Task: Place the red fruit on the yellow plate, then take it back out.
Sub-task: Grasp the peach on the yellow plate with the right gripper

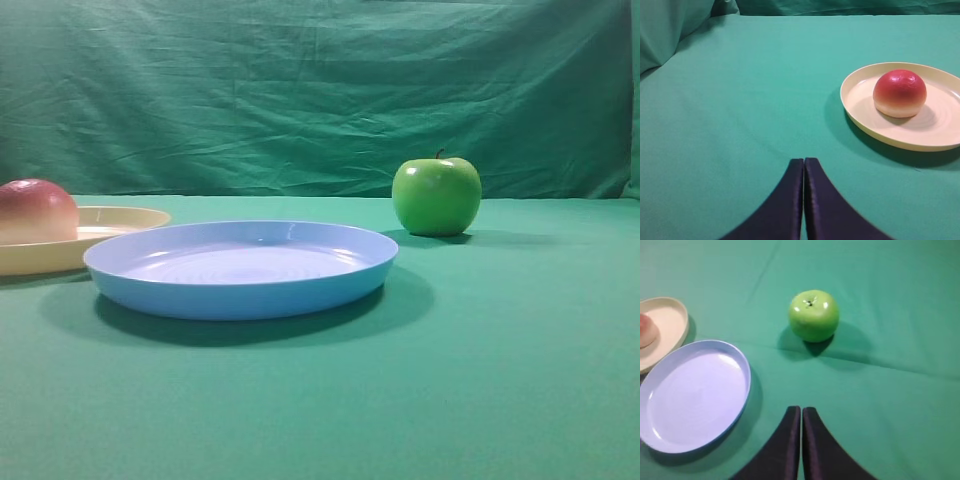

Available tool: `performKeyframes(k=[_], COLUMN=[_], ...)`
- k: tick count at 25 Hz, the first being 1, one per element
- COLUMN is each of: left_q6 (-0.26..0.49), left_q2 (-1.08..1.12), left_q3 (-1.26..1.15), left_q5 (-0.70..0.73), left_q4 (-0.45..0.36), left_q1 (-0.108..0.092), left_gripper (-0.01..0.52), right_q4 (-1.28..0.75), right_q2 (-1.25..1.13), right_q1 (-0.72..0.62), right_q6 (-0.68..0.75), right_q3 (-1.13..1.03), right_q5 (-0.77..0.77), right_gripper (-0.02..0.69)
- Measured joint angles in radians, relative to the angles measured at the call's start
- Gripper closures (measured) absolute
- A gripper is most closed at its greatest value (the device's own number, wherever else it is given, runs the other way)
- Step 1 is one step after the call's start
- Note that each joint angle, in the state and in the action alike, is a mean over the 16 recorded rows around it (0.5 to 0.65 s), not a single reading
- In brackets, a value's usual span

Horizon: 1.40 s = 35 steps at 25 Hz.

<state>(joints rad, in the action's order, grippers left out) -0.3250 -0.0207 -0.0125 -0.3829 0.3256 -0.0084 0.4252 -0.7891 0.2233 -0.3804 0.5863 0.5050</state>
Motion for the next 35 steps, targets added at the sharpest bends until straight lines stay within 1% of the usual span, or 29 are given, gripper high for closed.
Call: performKeyframes(k=[4, 9, 15, 19, 29, 35], left_q6=[0.000, 0.000, 0.000, 0.000, 0.000, 0.000], left_q2=[0.000, 0.000, 0.000, 0.000, 0.000, 0.000], left_q3=[0.000, 0.000, 0.000, 0.000, 0.000, 0.000], left_q5=[0.000, 0.000, 0.000, 0.000, 0.000, 0.000], left_q4=[0.000, 0.000, 0.000, 0.000, 0.000, 0.000], left_q1=[0.000, 0.000, 0.000, 0.000, 0.000, 0.000], left_gripper=[0.514, 0.514, 0.514, 0.514, 0.514, 0.514], right_q4=[0.063, 0.121, 0.147, 0.162, 0.282, 0.362], right_q2=[-0.172, -0.385, -0.607, -0.724, -0.923, -1.042], right_q1=[0.078, 0.194, 0.321, 0.384, 0.457, 0.465], right_q6=[-0.060, -0.132, -0.176, -0.197, -0.234, -0.268], right_q3=[0.103, 0.230, 0.382, 0.483, 0.681, 0.825], right_q5=[0.030, 0.034, 0.025, 0.019, -0.064, -0.043], right_gripper=[0.665, 0.665, 0.665, 0.665, 0.665, 0.665])
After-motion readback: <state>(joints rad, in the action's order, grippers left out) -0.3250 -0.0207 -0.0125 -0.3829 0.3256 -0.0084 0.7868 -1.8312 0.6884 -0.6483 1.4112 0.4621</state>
